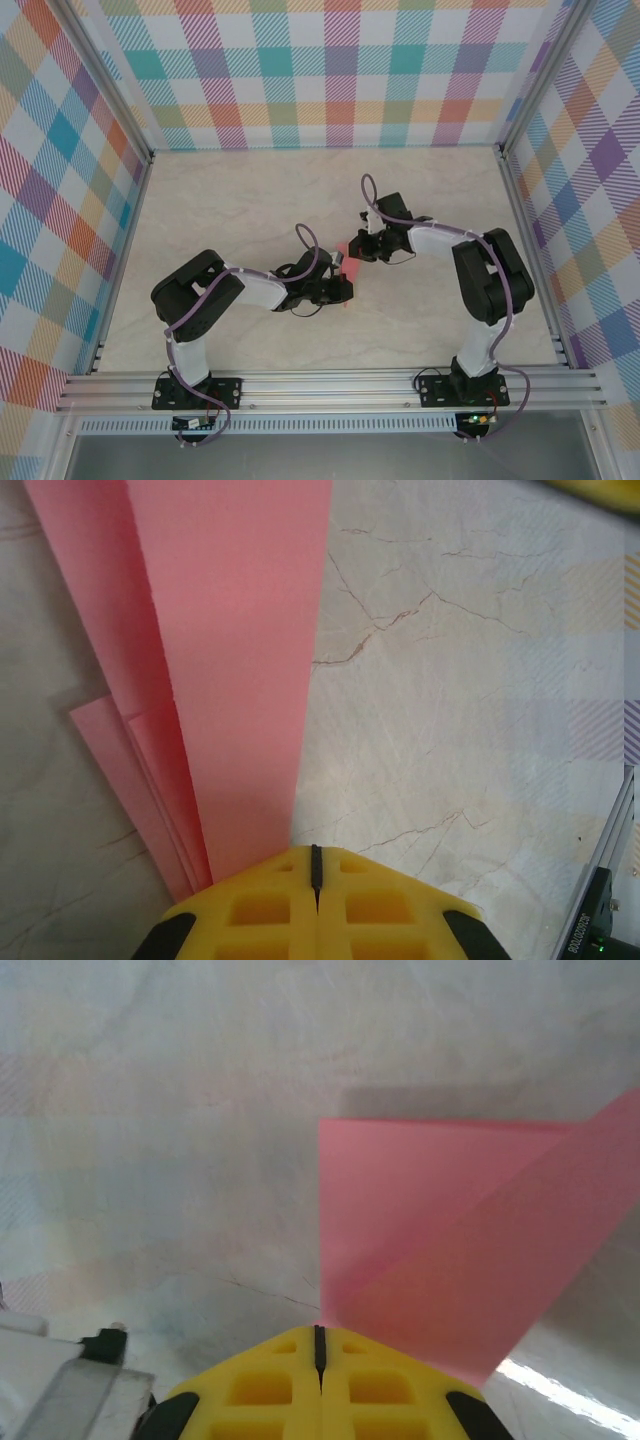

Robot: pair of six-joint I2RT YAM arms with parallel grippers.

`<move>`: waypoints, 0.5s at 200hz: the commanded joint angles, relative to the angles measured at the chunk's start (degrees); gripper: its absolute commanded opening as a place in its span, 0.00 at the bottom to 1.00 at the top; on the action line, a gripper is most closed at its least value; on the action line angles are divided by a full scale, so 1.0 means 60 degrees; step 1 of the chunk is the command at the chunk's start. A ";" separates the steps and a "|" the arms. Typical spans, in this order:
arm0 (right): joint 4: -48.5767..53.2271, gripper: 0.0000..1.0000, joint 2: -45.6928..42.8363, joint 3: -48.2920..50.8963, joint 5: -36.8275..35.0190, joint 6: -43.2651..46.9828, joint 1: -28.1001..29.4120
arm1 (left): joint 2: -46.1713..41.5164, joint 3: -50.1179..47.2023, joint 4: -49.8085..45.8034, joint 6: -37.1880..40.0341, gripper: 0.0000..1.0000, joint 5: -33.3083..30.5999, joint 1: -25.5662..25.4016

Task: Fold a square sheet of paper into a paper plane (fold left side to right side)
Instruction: Fold the wing for the fifth time at the center of the table.

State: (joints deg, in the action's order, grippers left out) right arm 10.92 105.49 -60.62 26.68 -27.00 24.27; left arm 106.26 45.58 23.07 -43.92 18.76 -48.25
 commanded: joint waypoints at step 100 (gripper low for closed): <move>0.1882 0.03 0.1746 -0.1034 -0.1293 -0.0011 -0.0072 | -0.0443 -0.0621 -0.1214 -0.0004 0.00 0.0154 -0.0516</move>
State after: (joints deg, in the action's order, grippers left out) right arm 18.02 112.49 -66.28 25.32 -28.05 23.88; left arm 104.71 44.75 21.39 -43.88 17.85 -49.28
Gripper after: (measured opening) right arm 0.043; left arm 0.043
